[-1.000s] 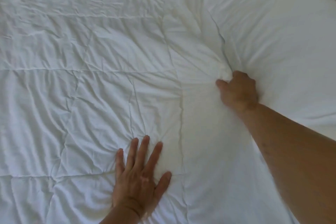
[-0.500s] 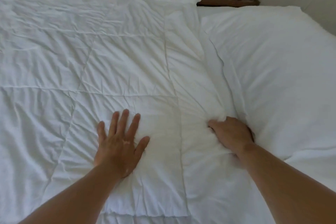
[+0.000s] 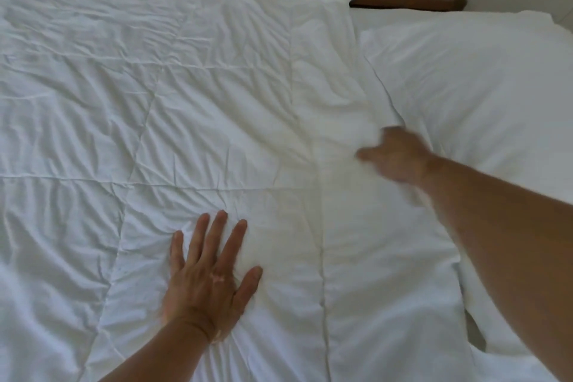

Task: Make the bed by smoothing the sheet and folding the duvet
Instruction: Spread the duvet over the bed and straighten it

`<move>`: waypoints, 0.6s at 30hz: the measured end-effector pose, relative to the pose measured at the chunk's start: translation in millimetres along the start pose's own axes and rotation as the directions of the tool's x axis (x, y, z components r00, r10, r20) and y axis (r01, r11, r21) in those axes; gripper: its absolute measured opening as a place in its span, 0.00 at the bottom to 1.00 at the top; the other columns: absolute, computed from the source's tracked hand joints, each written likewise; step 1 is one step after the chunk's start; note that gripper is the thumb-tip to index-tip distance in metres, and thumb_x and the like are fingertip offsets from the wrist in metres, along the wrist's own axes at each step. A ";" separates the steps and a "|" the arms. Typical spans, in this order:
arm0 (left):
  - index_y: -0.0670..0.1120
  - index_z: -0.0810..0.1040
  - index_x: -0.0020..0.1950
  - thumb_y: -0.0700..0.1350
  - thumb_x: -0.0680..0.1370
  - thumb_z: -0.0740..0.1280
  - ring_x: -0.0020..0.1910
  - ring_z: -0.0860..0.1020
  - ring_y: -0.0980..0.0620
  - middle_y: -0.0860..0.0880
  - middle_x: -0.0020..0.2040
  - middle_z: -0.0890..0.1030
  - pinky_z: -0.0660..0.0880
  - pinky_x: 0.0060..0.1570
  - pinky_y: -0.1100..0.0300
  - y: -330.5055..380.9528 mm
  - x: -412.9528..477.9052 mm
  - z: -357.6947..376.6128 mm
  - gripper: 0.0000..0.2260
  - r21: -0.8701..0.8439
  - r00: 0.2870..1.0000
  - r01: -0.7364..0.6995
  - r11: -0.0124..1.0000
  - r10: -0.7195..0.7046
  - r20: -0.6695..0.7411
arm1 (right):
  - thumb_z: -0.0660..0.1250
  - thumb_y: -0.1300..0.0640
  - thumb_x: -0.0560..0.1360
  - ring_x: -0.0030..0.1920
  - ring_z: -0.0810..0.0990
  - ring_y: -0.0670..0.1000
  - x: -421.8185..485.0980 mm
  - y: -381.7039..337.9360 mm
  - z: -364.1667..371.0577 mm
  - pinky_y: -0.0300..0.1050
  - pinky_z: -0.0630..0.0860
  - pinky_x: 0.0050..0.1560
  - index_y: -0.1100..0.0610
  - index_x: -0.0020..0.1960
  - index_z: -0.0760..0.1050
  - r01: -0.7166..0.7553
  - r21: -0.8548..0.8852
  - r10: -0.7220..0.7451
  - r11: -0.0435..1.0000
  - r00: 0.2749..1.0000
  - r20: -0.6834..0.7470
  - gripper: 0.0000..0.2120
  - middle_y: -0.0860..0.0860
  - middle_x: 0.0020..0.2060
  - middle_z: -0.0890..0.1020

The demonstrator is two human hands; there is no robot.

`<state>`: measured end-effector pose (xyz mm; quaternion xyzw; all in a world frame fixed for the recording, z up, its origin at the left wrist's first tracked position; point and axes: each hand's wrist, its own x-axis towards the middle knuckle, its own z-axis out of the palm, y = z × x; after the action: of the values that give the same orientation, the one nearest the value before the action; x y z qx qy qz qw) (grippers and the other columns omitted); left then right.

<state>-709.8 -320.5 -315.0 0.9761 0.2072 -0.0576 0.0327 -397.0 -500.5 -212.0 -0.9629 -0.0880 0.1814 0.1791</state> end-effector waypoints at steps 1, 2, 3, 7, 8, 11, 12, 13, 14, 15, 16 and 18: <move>0.54 0.56 0.81 0.69 0.78 0.44 0.80 0.53 0.44 0.48 0.81 0.57 0.53 0.75 0.35 -0.2 0.0 0.7 0.34 0.001 1.000 0.002 1.000 -0.002 -0.012 | 0.75 0.40 0.71 0.63 0.77 0.62 3.4 12.3 -11.2 0.49 0.74 0.60 0.62 0.67 0.72 -0.059 -0.012 0.057 0.998 0.992 -0.112 0.35 0.62 0.63 0.78; 0.55 0.55 0.81 0.69 0.78 0.43 0.81 0.52 0.45 0.48 0.81 0.56 0.53 0.75 0.35 -0.7 0.2 1.7 0.34 0.004 1.000 0.006 1.000 -0.006 -0.019 | 0.75 0.41 0.70 0.65 0.76 0.63 -0.5 22.9 -16.6 0.51 0.74 0.61 0.61 0.68 0.69 -0.136 -0.059 0.121 0.989 0.969 -0.218 0.35 0.63 0.64 0.77; 0.55 0.54 0.81 0.69 0.78 0.43 0.81 0.52 0.45 0.48 0.81 0.55 0.52 0.75 0.36 -1.1 0.2 2.7 0.34 0.009 1.000 0.011 1.000 -0.011 -0.026 | 0.74 0.42 0.72 0.67 0.74 0.64 -9.5 27.1 -14.7 0.53 0.72 0.64 0.61 0.70 0.66 -0.193 -0.173 0.138 0.966 0.948 -0.287 0.35 0.64 0.66 0.74; 0.57 0.48 0.81 0.70 0.78 0.40 0.81 0.48 0.46 0.50 0.82 0.52 0.48 0.77 0.38 -1.7 -0.5 4.1 0.34 0.017 0.998 0.021 1.000 -0.020 -0.055 | 0.60 0.42 0.78 0.79 0.52 0.62 -93.0 23.6 55.6 0.63 0.53 0.76 0.52 0.81 0.52 0.161 -0.402 -0.284 0.901 0.920 -0.270 0.36 0.59 0.80 0.52; 0.57 0.47 0.81 0.70 0.77 0.39 0.81 0.47 0.47 0.50 0.82 0.51 0.47 0.77 0.38 -0.8 -0.3 3.5 0.34 0.010 0.998 0.026 1.000 -0.025 -0.063 | 0.54 0.39 0.79 0.80 0.48 0.60 -125.5 27.0 77.6 0.64 0.49 0.77 0.49 0.81 0.49 0.269 -0.373 -0.353 0.888 0.919 -0.177 0.34 0.56 0.81 0.49; 0.58 0.45 0.81 0.71 0.76 0.38 0.81 0.45 0.47 0.51 0.82 0.49 0.45 0.77 0.39 0.0 -0.9 -1.1 0.35 -0.003 0.996 0.036 0.999 -0.036 -0.086 | 0.41 0.27 0.77 0.81 0.42 0.55 -199.0 53.5 126.7 0.63 0.44 0.79 0.47 0.82 0.43 0.360 -0.390 -0.377 0.848 0.926 0.036 0.39 0.51 0.82 0.44; 0.59 0.45 0.81 0.72 0.75 0.38 0.81 0.44 0.48 0.51 0.82 0.48 0.44 0.77 0.39 -1.0 -0.8 -3.2 0.36 -0.012 0.996 0.034 0.999 -0.035 -0.080 | 0.40 0.26 0.76 0.81 0.40 0.54 -201.4 62.2 132.3 0.62 0.43 0.79 0.46 0.82 0.41 0.362 -0.400 -0.375 0.842 0.926 0.047 0.40 0.50 0.82 0.42; 0.59 0.45 0.81 0.72 0.75 0.38 0.81 0.44 0.48 0.51 0.82 0.48 0.44 0.77 0.39 -1.7 -0.7 -4.3 0.36 -0.020 0.997 0.030 0.999 -0.032 -0.074 | 0.40 0.25 0.75 0.81 0.38 0.53 -196.0 67.1 133.0 0.62 0.41 0.79 0.45 0.81 0.39 0.355 -0.395 -0.365 0.847 0.930 0.054 0.41 0.49 0.81 0.41; 0.59 0.44 0.80 0.73 0.74 0.37 0.81 0.43 0.48 0.51 0.82 0.46 0.43 0.77 0.39 -1.9 0.0 -5.1 0.37 -0.023 0.997 0.023 0.999 -0.025 -0.067 | 0.40 0.24 0.75 0.80 0.37 0.52 -187.1 69.6 131.3 0.61 0.39 0.79 0.44 0.81 0.38 0.355 -0.387 -0.357 0.851 0.932 0.070 0.41 0.48 0.81 0.39; 0.59 0.42 0.80 0.74 0.74 0.36 0.81 0.42 0.48 0.52 0.82 0.45 0.43 0.77 0.39 -1.7 1.9 -5.8 0.37 -0.017 0.999 0.014 1.000 -0.015 -0.051 | 0.40 0.24 0.74 0.80 0.35 0.51 -179.0 68.7 127.5 0.61 0.38 0.78 0.44 0.81 0.36 0.359 -0.381 -0.351 0.852 0.932 0.094 0.42 0.47 0.81 0.38; 0.60 0.40 0.80 0.74 0.73 0.34 0.81 0.40 0.48 0.52 0.82 0.43 0.42 0.77 0.38 -2.3 3.3 -6.8 0.38 -0.002 1.000 0.009 1.000 -0.009 -0.022 | 0.40 0.24 0.74 0.80 0.34 0.51 -175.4 65.2 123.6 0.61 0.37 0.78 0.44 0.80 0.35 0.363 -0.374 -0.342 0.853 0.932 0.123 0.42 0.47 0.81 0.36; 0.60 0.35 0.79 0.74 0.72 0.32 0.80 0.39 0.48 0.53 0.82 0.39 0.42 0.76 0.38 -0.3 -0.4 -12.0 0.38 0.031 0.998 0.026 0.999 -0.028 0.049 | 0.39 0.25 0.75 0.80 0.33 0.51 -182.1 64.0 123.0 0.61 0.36 0.78 0.44 0.80 0.33 0.370 -0.386 -0.327 0.845 0.929 0.175 0.41 0.47 0.80 0.34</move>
<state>-709.1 -319.3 -303.1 0.9719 0.2185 -0.0851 0.0222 -604.5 -563.6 -285.3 -0.9361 -0.3069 0.1721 -0.0031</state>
